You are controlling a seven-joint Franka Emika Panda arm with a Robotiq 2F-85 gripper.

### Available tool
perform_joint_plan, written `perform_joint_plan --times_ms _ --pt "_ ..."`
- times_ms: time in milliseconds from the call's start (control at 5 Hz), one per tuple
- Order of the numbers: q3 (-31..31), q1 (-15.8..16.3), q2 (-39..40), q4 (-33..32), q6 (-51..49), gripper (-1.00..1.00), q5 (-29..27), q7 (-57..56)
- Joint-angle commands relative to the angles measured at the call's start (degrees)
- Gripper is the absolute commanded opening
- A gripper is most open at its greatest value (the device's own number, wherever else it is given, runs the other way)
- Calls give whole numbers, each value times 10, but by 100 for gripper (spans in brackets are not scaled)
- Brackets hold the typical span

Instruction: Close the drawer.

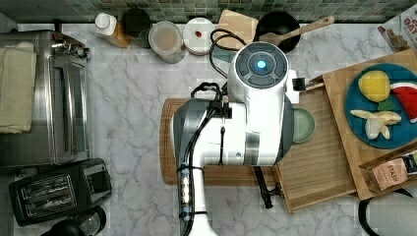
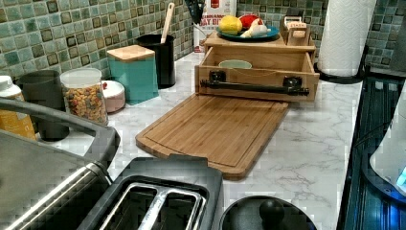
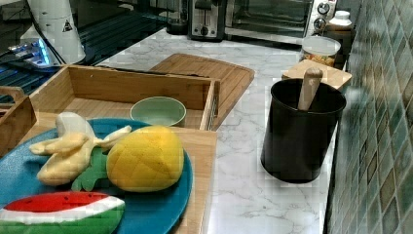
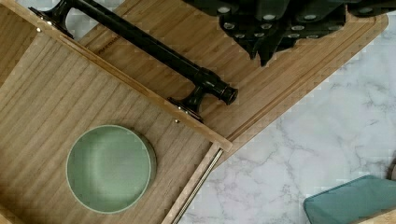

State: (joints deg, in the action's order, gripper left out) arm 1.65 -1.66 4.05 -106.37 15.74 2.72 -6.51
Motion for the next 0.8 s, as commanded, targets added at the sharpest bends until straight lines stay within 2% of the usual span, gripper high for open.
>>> perform_joint_plan --times_ms 200,600,800 --pt "0 0 0 -6 0 -100 4 0" --pt "-10 3 -80 -158 133 -100 -34 -175" --pt "-23 20 -109 -207 183 -100 -61 -253"
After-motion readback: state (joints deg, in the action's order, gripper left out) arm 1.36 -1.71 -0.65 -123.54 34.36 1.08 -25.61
